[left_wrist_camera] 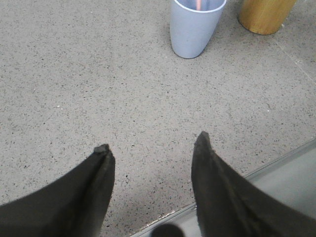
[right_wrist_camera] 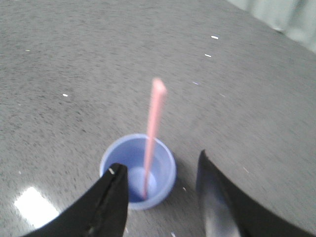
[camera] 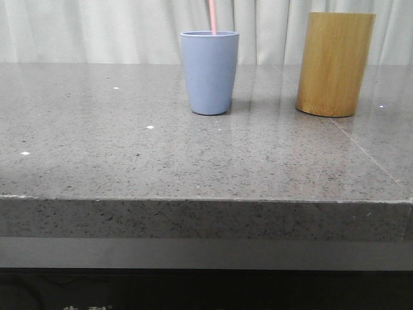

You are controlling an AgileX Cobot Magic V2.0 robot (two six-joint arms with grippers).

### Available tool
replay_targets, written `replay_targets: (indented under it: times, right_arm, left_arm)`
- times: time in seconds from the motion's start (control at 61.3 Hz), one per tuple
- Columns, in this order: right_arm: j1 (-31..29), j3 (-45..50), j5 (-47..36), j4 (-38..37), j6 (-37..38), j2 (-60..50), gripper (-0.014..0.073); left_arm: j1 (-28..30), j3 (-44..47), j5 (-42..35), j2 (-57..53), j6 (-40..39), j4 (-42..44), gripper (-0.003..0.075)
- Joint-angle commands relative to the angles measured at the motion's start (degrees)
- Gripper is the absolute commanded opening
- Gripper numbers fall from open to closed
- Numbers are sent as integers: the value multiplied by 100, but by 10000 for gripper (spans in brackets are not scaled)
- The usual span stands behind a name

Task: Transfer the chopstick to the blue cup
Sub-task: 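Lower the pink stick into the blue cup and open the right gripper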

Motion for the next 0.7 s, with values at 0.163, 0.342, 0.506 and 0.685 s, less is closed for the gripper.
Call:
replay_targets:
  times: [0.163, 0.342, 0.506, 0.685]
  right_arm:
    - [-23, 230, 524, -587, 831, -1368, 319]
    - [-23, 1661, -195, -577, 987, -2517, 319]
    - [-23, 3287, -905, -577, 987, -3696, 319]
    - [-23, 4852, -1364, -577, 1003, -4977, 322]
  left_arm:
    - [15, -151, -400, -58, -2, -81, 365]
    - [15, -151, -400, -58, -2, -81, 365]
    - [15, -151, -400, -58, -2, -81, 365]
    - [15, -151, -425, -58, -2, 43, 365]
